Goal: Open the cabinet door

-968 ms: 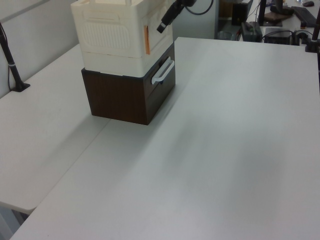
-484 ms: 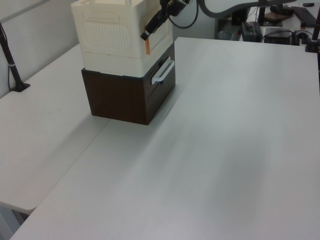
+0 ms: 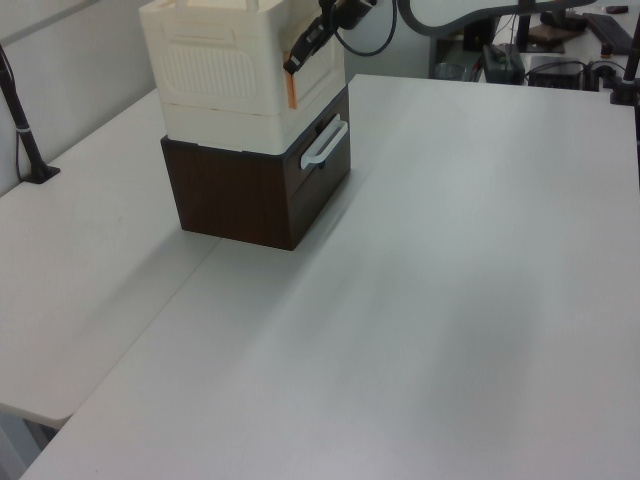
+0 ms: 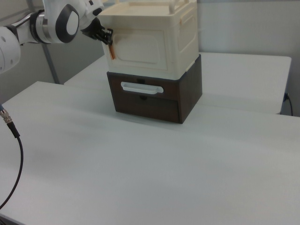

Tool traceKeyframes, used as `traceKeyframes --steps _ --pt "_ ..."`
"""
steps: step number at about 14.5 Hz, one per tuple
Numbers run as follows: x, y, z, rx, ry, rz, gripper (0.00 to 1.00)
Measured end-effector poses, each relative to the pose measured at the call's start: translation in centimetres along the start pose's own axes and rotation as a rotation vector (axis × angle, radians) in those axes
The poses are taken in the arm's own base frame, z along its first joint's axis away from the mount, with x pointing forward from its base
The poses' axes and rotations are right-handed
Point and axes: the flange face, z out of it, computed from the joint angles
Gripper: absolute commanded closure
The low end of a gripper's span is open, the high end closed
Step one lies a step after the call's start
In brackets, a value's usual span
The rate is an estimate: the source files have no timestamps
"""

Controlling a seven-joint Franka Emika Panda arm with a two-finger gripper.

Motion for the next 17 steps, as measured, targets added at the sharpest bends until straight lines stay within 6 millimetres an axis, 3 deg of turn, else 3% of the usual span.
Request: traceKeyframes --steps 8,11,12,15,17 --pt "-0.1 -0.1 -0.1 -0.011 -0.003 -0.014 1.00" --pt "-0.6 0.2 -1.8 -0.003 -0.087 -0.027 1.00" --pt "-0.9 0.6 -3.0 0.004 -0.134 -0.033 0.95" --pt "-2.1 2.2 -5.8 0.017 -0.259 -0.040 0.37" --pt "-3.3 4.4 -6.9 0.010 -0.366 -0.007 0.12"
